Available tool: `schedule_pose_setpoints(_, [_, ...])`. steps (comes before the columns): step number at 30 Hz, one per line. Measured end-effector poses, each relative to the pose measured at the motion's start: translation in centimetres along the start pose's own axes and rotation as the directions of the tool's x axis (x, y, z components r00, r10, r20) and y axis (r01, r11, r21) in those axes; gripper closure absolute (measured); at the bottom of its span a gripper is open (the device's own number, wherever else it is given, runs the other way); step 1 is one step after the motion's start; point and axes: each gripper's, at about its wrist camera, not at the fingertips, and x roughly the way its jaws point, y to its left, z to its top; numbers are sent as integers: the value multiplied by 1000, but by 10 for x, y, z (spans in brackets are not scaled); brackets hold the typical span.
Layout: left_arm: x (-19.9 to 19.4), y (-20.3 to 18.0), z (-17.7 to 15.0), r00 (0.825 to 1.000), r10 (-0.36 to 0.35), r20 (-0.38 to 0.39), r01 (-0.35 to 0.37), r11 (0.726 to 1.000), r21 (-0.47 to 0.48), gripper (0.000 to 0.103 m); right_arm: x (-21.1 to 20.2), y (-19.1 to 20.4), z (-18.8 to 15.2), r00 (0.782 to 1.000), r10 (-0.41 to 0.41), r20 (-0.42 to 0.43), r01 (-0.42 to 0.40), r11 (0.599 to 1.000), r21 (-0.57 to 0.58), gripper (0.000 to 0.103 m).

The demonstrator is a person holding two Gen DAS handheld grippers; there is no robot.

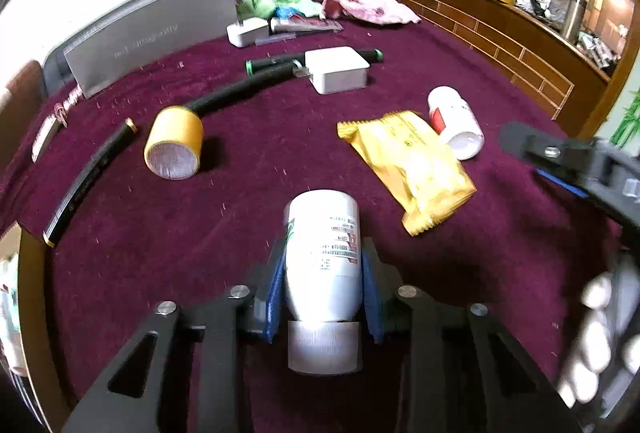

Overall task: Organize objects
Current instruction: 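Grasp the white plastic bottle with the left gripper, then hold the white bottle in the left gripper while the right gripper grasps the yellow cracker bag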

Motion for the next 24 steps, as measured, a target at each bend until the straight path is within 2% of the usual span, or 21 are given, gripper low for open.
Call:
schedule_pose_setpoints(5, [-22,20,-18,999,-35,20,37,995,-95,75,3,1,-1,1000,-27,-6,27,999,-18,20])
schedule_pose_setpoints(9, [-53,35,-32,997,-20,76,30,991,-133,74,6,1,0,1000,-8,-19,8,1000,-12,20])
schedule_pose_setpoints(12, [-73,42,-43,993,4,114,9,993,-118,74,5,2,3,997,45,-58,-44,999,26,20])
schedule_pose_setpoints(16, [-82,51,-54,992,-13,126,29,991,-129,74,7,21,9,992,52,-118,-56,998,-31,20])
schedule_pose_setpoints(20, [-88,61,-65,991,-43,130,63,986,-155,74,25,42,12,975,33,-219,-53,995,-84,20])
schedule_pose_setpoints(24, [-93,70,-73,990,-54,131,75,983,-165,74,43,53,11,966,-32,-258,-2,992,-130,20])
